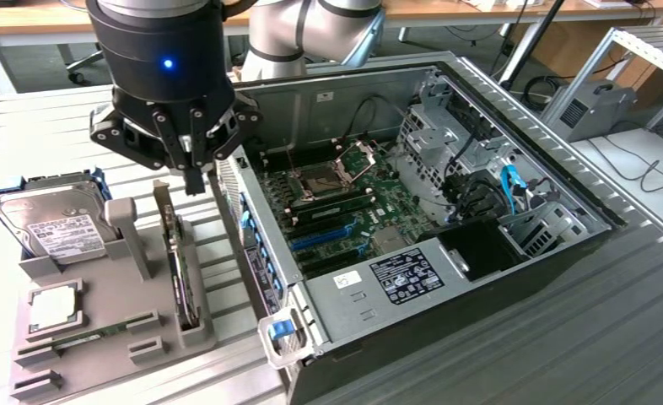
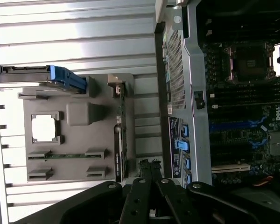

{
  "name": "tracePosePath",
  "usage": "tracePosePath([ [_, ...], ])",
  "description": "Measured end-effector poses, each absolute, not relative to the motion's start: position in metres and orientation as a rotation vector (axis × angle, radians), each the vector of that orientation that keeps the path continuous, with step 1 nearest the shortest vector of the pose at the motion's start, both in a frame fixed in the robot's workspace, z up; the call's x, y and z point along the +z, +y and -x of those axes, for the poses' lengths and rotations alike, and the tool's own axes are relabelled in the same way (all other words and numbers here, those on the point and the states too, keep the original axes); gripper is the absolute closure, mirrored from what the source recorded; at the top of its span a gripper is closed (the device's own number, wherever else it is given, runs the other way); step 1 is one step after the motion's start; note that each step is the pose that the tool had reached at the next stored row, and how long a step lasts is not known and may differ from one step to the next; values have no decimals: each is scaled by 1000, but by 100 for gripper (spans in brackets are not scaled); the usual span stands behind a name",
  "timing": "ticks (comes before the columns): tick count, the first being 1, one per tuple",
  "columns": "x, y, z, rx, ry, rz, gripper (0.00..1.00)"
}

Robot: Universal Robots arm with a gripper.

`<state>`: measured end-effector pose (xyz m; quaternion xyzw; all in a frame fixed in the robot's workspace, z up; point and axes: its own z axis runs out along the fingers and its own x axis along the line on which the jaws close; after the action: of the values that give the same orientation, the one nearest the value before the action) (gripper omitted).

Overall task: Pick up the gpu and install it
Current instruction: 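Reach for the gpu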

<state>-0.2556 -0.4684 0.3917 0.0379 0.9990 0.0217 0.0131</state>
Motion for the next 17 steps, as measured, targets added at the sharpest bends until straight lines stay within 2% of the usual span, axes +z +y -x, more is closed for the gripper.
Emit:
tracePosePath([
  [17,391,-484,256,68,3112,-118,89],
])
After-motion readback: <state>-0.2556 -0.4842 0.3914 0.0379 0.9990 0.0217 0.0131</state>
